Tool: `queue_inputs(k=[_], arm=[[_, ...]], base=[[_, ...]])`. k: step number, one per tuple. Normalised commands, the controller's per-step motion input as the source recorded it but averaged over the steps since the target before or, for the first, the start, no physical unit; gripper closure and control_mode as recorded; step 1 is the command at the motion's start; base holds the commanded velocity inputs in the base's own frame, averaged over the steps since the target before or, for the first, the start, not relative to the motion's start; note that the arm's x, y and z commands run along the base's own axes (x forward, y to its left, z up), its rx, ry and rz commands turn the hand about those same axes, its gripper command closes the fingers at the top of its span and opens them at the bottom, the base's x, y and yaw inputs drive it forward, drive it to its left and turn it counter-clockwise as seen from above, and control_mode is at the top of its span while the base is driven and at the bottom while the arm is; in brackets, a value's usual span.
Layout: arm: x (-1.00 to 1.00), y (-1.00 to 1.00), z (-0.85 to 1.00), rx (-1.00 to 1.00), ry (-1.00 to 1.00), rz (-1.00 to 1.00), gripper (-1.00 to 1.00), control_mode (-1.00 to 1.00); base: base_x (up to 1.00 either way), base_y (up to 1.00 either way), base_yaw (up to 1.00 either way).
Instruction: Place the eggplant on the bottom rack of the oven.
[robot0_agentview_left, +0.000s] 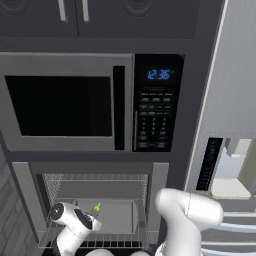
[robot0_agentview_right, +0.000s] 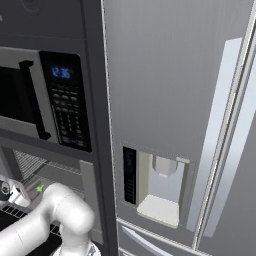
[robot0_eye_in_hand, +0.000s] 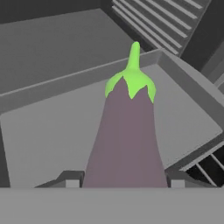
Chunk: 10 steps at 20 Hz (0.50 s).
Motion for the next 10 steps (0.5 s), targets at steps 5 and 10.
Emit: queue_inputs(k=[5,10], arm=[[0.28,0.0,-0.28,-0.07,0.02,0.0,1.0,-1.0],[0.28,0.0,-0.21,-0.04,0.07,0.0,1.0,-1.0]], base=[[0.0,0.0,0.0],[0.0,0.0,0.0]])
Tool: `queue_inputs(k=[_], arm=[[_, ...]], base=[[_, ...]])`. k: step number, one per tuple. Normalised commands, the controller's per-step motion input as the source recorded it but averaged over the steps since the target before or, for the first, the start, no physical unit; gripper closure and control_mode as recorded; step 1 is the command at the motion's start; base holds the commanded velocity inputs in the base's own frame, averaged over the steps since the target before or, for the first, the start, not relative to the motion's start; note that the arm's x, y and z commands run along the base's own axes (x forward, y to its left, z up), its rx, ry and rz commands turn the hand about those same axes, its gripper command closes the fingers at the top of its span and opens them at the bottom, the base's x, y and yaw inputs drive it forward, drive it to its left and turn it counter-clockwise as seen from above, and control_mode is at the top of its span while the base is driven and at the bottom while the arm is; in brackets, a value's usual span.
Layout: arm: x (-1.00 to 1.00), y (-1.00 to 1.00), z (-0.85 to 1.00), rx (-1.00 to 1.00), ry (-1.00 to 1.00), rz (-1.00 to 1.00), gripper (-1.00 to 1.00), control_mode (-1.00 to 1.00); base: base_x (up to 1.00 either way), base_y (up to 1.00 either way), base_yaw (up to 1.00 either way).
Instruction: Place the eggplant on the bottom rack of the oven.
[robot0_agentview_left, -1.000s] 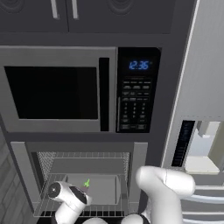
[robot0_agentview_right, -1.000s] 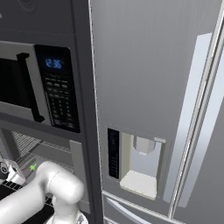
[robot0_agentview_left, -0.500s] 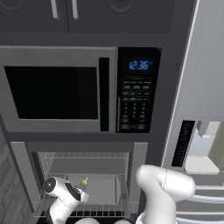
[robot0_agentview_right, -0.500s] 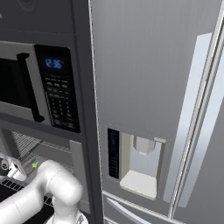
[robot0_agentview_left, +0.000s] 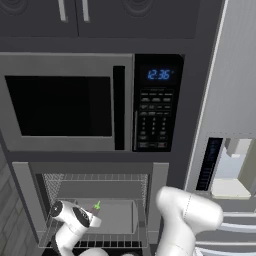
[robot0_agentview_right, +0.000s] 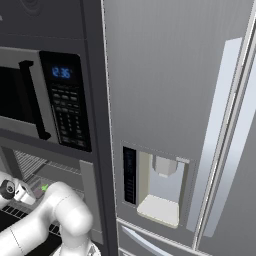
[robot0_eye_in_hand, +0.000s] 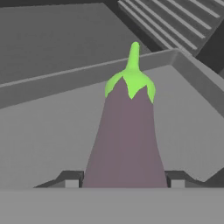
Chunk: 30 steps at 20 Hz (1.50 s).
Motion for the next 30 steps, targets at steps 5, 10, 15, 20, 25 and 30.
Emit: queue_inputs(k=[5,10,15,20,25,30], arm=[[0.19,-0.08,-0.14,0.0,0.02,0.02,1.0,-1.0],[0.02,-0.04,-0.29,0.0,0.01,0.03,1.0,-1.0],[0.03,0.0,-0.22,0.0,0.03,0.03,-1.0,-1.0],[0.03,0.0,-0.05,0.0,0.01,0.02,-1.0,-1.0],[-0.03,0.0,0.01,0.0,0.0,0.0,-1.0,-1.0],[-0.19,0.0,0.29,0.0,0.0,0.0,-1.0,-1.0]], base=[[0.0,0.0,0.0],[0.0,0.0,0.0],[0.0,0.0,0.0],[0.0,0.0,0.0],[0.0,0.0,0.0],[0.0,0.0,0.0]])
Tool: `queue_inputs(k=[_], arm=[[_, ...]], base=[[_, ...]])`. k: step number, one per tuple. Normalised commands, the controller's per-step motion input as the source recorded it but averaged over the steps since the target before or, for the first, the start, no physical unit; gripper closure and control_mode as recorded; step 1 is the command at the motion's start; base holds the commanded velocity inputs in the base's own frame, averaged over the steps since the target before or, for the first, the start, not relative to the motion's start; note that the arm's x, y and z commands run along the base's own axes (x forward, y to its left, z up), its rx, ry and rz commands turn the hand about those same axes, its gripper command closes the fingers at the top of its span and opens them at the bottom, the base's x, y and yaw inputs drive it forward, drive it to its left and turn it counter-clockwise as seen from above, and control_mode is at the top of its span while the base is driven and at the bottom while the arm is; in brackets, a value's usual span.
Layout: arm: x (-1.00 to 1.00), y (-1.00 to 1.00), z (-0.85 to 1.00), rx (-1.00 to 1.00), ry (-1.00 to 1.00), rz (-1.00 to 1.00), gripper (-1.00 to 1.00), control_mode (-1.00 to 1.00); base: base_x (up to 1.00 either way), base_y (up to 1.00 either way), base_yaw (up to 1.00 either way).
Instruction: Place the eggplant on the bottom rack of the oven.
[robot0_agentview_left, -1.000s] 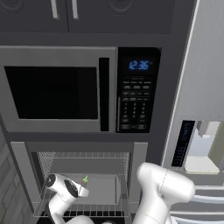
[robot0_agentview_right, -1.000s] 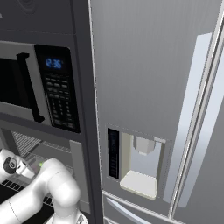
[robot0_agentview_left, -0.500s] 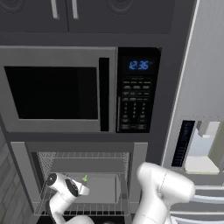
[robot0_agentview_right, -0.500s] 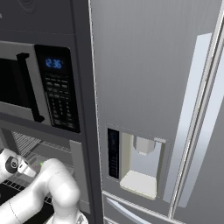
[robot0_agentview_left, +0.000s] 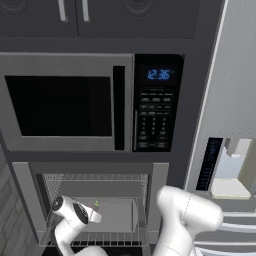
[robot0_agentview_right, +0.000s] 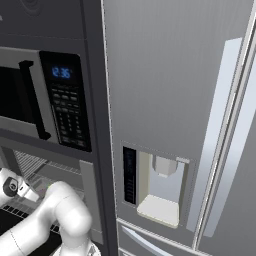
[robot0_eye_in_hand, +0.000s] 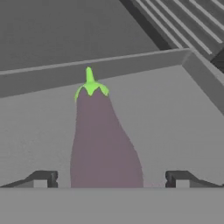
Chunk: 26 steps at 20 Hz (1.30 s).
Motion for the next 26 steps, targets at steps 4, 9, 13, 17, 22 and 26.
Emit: queue_inputs(k=[4,9,13,17,22,26], arm=[[-0.33,-0.01,0.6,0.0,0.0,0.0,-1.0,-1.0],[-0.67,-0.24,0.76,0.01,0.0,0.01,-1.0,-1.0],[-0.89,-0.41,0.8,0.1,0.0,0.03,-1.0,-1.0],[-0.95,-0.44,0.88,0.16,0.0,0.04,-1.0,-1.0],[-1.0,-0.24,1.0,0.15,0.0,0.11,-1.0,-1.0],[-0.94,0.0,1.0,0.04,0.04,0.15,-1.0,-1.0]], base=[[0.0,0.0,0.0],[0.0,0.0,0.0],[0.0,0.0,0.0],[0.0,0.0,0.0],[0.0,0.0,0.0],[0.0,0.0,0.0]])
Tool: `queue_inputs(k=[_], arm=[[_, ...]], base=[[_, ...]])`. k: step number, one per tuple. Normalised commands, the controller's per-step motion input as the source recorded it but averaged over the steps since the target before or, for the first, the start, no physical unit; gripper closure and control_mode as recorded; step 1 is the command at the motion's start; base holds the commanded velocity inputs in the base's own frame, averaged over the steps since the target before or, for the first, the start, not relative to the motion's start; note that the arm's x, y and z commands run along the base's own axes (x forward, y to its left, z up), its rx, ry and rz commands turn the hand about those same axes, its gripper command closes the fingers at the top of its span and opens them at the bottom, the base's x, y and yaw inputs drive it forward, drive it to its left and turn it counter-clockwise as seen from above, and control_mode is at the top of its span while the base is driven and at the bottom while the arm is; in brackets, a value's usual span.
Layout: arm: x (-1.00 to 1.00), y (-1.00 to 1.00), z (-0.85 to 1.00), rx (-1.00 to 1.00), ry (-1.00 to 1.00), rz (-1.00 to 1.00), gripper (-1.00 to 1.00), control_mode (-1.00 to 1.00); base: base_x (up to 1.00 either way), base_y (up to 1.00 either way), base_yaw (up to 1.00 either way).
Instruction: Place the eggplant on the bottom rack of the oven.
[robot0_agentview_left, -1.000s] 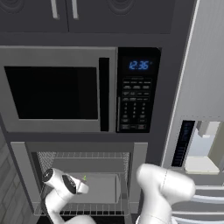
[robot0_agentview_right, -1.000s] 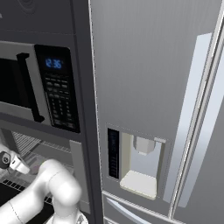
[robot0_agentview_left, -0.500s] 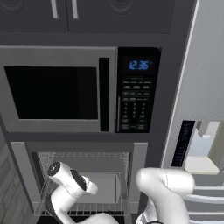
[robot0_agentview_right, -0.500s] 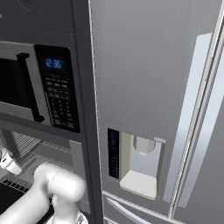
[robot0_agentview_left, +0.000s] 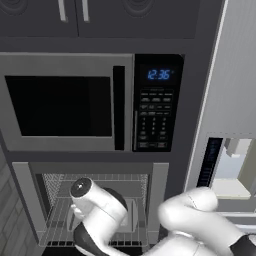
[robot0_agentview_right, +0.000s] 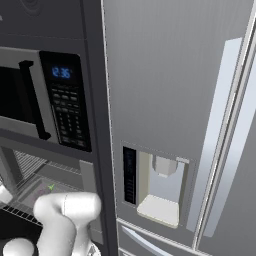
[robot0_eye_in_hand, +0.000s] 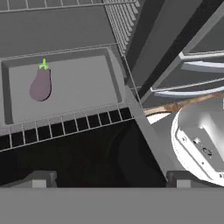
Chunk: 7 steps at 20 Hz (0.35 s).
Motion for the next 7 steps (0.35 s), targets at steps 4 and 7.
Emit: queue_inputs(k=[4,7], arm=[[-0.91,0.01,1.0,0.0,0.0,0.12,-1.0,-1.0],[-0.82,0.0,0.97,0.0,0.03,0.1,-1.0,-1.0]], base=[[0.0,0.0,0.0],[0.0,0.0,0.0]])
